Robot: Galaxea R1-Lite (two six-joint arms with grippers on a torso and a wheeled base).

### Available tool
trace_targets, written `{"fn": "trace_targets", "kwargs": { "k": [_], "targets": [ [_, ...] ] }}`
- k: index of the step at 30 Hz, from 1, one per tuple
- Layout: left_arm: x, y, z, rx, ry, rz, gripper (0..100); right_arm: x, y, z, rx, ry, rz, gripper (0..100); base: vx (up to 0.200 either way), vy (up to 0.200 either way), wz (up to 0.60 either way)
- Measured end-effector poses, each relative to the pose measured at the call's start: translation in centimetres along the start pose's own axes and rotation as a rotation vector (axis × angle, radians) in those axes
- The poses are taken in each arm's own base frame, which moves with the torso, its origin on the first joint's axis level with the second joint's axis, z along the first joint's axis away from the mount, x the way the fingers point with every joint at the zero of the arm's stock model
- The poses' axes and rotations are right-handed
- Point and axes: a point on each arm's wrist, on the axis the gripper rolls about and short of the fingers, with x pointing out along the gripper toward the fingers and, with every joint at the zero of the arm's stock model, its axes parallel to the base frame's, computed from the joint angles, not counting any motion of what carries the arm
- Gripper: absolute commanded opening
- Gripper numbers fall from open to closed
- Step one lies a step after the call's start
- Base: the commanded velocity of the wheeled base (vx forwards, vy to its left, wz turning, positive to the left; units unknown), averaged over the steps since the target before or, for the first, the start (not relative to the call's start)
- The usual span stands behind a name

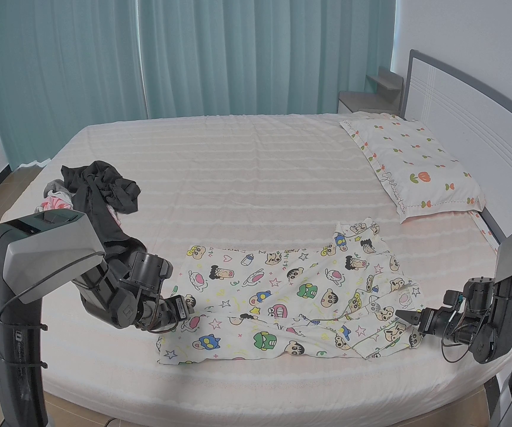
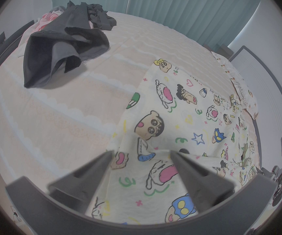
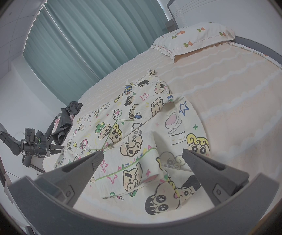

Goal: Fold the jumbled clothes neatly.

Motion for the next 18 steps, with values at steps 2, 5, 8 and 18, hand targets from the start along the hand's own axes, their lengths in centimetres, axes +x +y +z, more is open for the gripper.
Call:
{"fn": "trace_targets", "kwargs": {
  "k": [2,5,8,18],
  "targets": [
    [-0.3,0.3,0.0,-0.010,-0.001,0.002,100,0.0,0.0,0.0,0.000,0.000,0.000,100,0.000,0.000,0.00],
    [-1.0,0.7,0.3,-0.024,-0.007,0.000,100,0.0,0.0,0.0,0.001,0.001,-0.001,100,0.000,0.000,0.00],
    [-2.2,0.8,1.0,-0.078,-0.040,-0.018,100,0.0,0.0,0.0,0.001,0.002,-0.002,100,0.000,0.000,0.00],
    [-5.4,0.3,2.9,-0.284,-0.158,-0.117,100,0.0,0.0,0.0,0.001,0.002,-0.002,100,0.160,0.000,0.00]
  ]
}}
